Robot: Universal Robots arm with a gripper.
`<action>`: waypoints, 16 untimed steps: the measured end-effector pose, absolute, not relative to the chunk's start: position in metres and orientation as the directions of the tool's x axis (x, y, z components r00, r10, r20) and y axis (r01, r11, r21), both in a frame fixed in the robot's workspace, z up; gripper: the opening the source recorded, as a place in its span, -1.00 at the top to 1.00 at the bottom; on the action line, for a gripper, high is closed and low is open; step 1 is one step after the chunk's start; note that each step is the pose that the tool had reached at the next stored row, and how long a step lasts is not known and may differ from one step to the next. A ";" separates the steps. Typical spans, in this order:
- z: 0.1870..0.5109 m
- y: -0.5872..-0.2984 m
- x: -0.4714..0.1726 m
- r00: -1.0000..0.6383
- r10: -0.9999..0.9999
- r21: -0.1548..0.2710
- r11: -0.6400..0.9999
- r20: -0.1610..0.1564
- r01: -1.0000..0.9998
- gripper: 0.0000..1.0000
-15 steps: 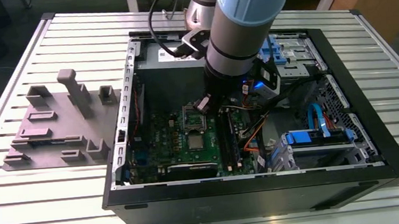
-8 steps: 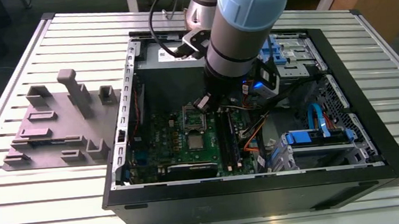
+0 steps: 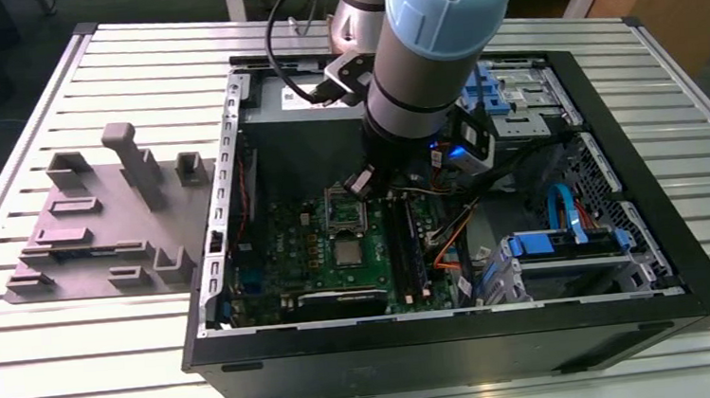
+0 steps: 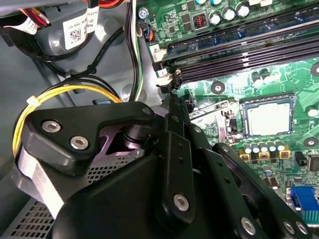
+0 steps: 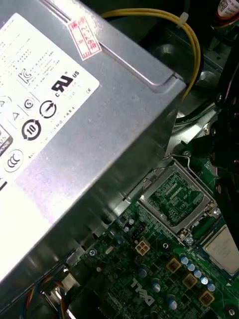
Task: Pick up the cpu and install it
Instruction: 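Close the cpu cover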
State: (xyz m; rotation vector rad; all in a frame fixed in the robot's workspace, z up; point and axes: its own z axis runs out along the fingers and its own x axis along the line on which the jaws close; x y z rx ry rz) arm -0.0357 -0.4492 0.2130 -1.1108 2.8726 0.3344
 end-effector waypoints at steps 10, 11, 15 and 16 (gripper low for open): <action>0.210 -0.446 -0.036 -0.741 -0.661 0.185 0.719 -0.118 -0.670 0.80; 0.209 -0.445 -0.036 -0.741 -0.661 0.186 0.719 -0.119 -0.670 0.80; 0.208 -0.444 -0.036 -0.741 -0.660 0.188 0.718 -0.121 -0.670 0.80; 0.208 -0.444 -0.036 -0.741 -0.660 0.188 0.718 -0.121 -0.670 0.80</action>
